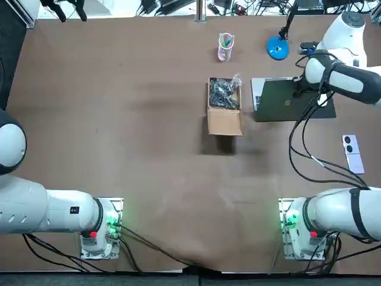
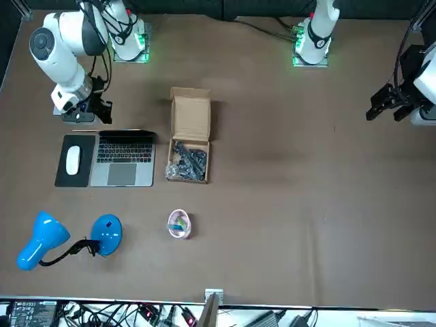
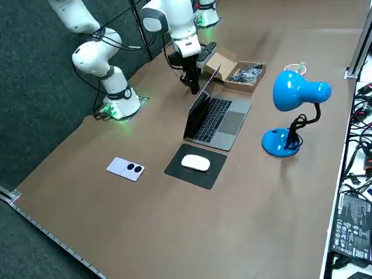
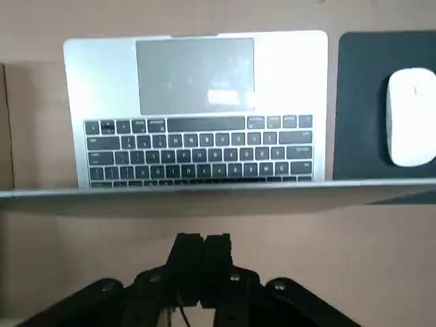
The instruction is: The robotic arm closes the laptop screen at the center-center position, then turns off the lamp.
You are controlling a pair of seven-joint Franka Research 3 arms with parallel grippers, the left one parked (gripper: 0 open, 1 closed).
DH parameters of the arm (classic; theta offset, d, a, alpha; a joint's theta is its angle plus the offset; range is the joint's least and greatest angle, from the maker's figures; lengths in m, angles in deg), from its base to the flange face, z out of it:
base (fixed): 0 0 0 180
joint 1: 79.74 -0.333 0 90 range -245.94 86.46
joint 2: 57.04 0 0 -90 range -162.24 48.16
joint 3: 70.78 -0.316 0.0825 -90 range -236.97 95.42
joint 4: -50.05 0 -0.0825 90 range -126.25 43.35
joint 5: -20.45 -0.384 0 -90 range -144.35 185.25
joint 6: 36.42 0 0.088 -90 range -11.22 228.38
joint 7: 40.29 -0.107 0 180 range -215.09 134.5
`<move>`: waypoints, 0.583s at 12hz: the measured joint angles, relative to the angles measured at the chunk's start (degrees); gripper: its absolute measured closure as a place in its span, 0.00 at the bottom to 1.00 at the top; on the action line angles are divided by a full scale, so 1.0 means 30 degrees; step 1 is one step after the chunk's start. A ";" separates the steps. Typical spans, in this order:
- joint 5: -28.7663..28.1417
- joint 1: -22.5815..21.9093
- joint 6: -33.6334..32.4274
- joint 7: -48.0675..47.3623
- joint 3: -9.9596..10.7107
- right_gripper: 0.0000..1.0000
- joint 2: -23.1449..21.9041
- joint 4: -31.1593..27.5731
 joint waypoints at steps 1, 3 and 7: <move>-0.0018 0.0001 0.0254 -0.0003 0.0001 0.98 0.0052 0.0024; -0.0055 0.0003 0.0793 -0.0006 0.0002 0.98 0.0280 0.0129; -0.0076 0.0005 0.1119 -0.0085 0.0025 0.98 0.1634 0.1514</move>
